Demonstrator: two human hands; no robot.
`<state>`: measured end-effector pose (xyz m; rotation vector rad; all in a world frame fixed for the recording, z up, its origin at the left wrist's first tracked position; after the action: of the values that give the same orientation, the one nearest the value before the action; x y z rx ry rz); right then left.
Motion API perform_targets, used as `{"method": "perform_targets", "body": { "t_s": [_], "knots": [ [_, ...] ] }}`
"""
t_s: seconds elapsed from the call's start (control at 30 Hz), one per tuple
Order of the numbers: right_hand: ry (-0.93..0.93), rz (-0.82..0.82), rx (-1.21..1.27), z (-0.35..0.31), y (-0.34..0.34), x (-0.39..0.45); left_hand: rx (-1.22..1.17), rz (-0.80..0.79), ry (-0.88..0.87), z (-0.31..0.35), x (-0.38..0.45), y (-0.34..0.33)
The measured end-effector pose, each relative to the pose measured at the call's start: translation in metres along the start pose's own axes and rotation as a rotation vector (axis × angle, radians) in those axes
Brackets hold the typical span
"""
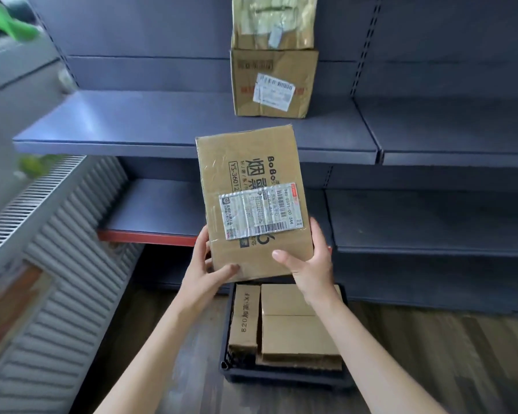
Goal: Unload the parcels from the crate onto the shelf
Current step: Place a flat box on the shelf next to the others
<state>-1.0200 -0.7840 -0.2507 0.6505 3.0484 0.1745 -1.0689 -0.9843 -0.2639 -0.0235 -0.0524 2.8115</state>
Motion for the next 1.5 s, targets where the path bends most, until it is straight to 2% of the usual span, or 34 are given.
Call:
{"method": "perform_targets", "body": {
  "t_s": [0.2, 0.3, 0.4, 0.63, 0.7, 0.83, 0.97, 1.17, 1.33, 1.4, 1.5],
  "knots": [
    [0.108, 0.003, 0.058, -0.042, 0.013, 0.007, 0.121, -0.016, -0.056, 0.055, 0.011, 0.003],
    [0.154, 0.009, 0.046, -0.056, 0.026, 0.009, 0.275, 0.095, -0.074, 0.088, 0.021, 0.016],
    [0.215, 0.022, -0.018, -0.071, 0.042, 0.009, 0.374, 0.179, -0.189, 0.139, 0.04, 0.033],
    [0.282, -0.027, -0.068, -0.092, 0.067, 0.004, 0.63, 0.052, -0.423, 0.261, 0.083, 0.014],
    [0.294, -0.058, -0.069, -0.098, 0.068, 0.004, 0.687, -0.056, -0.396, 0.276, 0.092, -0.002],
    [0.339, -0.107, -0.118, -0.109, 0.065, 0.005, 0.662, -0.27, -0.151, 0.268, 0.102, -0.018],
    [0.368, -0.141, -0.173, -0.118, 0.069, 0.014, 0.703, -0.306, -0.108, 0.254, 0.1, -0.011],
    [0.402, -0.181, -0.201, -0.146, 0.071, 0.037, 0.513, -0.172, -0.161, 0.242, 0.091, 0.015],
    [0.536, -0.055, -0.306, -0.19, 0.069, 0.055, 0.235, 0.0, -0.235, 0.228, 0.082, 0.045],
    [0.576, 0.01, -0.237, -0.203, 0.068, 0.06, 0.106, 0.062, -0.263, 0.221, 0.077, 0.054],
    [0.521, 0.11, 0.019, -0.205, 0.064, 0.066, -0.005, 0.134, -0.292, 0.208, 0.068, 0.06]
  ]
}}
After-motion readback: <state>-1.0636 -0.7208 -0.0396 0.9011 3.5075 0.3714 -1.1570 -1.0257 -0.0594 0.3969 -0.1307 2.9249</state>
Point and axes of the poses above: each hand's wrist, its own x-axis towards the middle knuckle, its own y-axis out of the back of the hand, z = x × y, the point moved 6 cm from there along x, towards the middle knuckle, and after that the axes turned 4 degrees about -x, right-handed, at the moved point
